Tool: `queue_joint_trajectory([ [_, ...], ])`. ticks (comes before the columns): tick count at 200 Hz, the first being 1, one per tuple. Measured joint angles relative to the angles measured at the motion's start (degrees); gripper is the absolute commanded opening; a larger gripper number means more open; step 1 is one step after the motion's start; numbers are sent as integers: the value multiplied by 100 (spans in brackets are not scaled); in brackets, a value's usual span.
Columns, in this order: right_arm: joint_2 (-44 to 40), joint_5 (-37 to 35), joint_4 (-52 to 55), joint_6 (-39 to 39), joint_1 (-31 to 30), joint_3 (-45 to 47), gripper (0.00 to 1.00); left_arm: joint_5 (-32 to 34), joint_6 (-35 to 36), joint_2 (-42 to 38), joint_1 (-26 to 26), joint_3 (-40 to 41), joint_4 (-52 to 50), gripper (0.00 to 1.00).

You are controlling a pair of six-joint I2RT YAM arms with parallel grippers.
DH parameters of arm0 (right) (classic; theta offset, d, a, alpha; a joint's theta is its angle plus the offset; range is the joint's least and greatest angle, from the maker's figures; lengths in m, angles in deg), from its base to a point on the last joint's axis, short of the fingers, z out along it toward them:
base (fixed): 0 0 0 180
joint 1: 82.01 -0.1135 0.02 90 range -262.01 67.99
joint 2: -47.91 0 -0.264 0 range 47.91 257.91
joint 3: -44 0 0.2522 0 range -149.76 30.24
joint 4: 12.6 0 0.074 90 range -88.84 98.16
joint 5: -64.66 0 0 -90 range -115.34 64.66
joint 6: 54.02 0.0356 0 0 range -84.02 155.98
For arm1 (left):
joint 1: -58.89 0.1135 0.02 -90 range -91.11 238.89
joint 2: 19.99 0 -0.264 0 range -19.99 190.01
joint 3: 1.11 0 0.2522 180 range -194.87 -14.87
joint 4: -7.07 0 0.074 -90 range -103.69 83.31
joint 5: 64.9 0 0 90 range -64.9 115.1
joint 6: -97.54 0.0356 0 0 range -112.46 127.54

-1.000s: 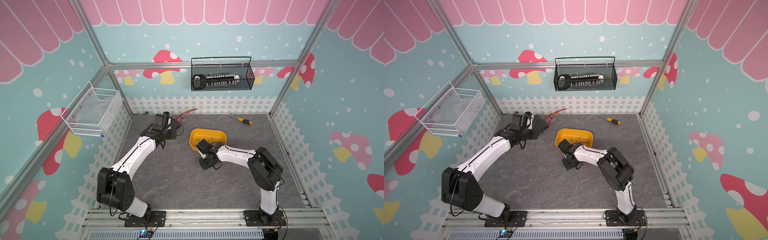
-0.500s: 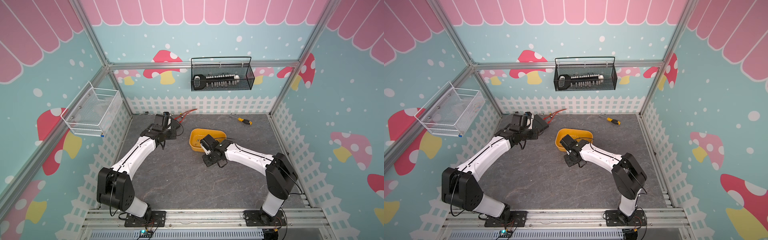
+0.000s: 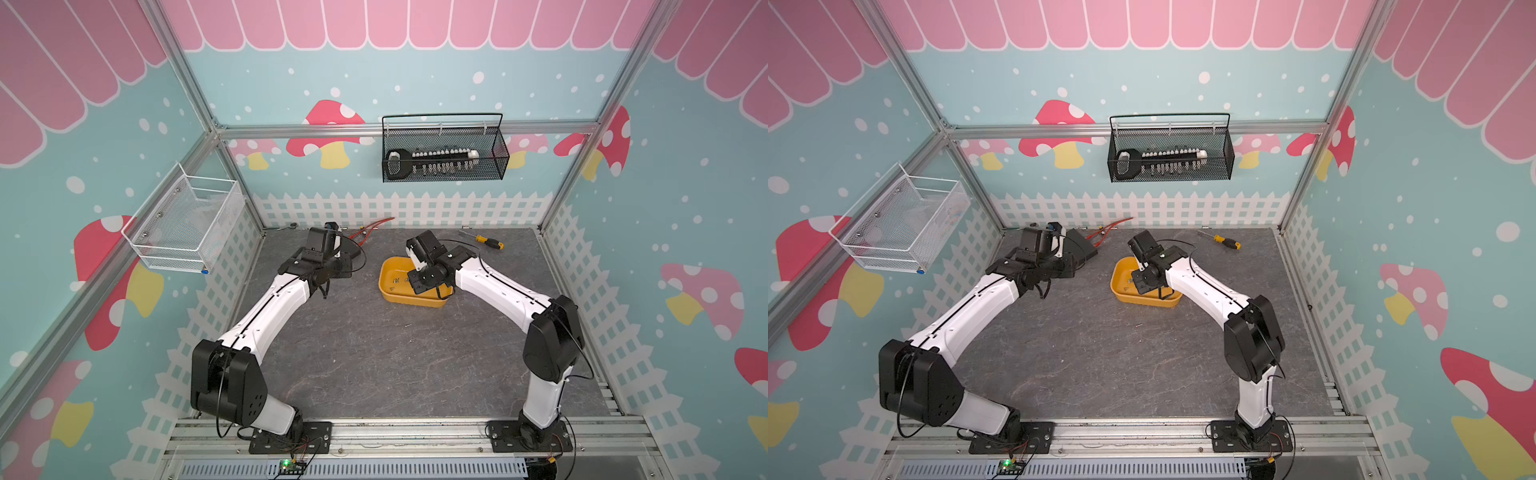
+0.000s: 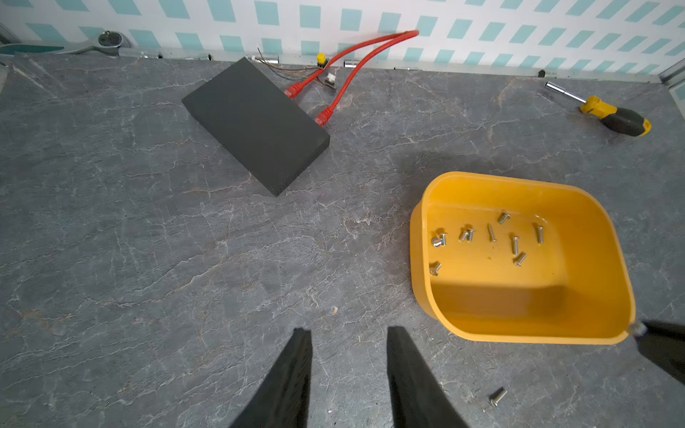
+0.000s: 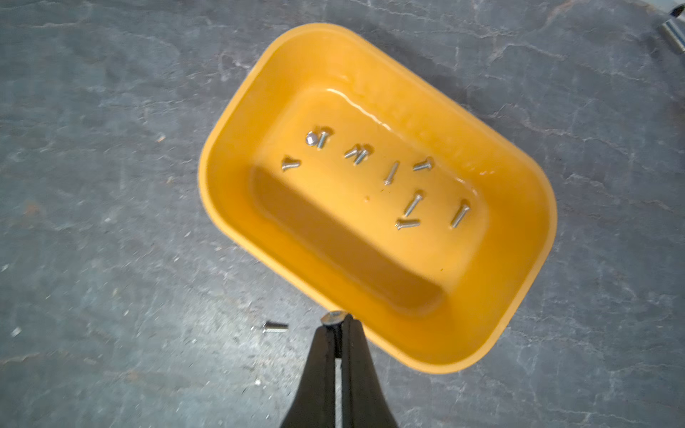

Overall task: Put the screws on the desktop into the storage box
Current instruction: Place the screw in the storage box.

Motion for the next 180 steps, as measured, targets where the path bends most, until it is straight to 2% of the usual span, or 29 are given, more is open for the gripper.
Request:
queue_joint_trajectory([
  [35, 955, 177, 68, -164, 142, -857, 1, 2, 0, -122, 0, 48, 7, 38],
  [77, 1683, 428, 184, -232, 140, -1856, 1, 2, 0, -149, 0, 142, 0, 38],
  [180, 3077, 437, 614, -251, 144, -3200, 2, 7, 2, -157, 0, 188, -2, 38],
])
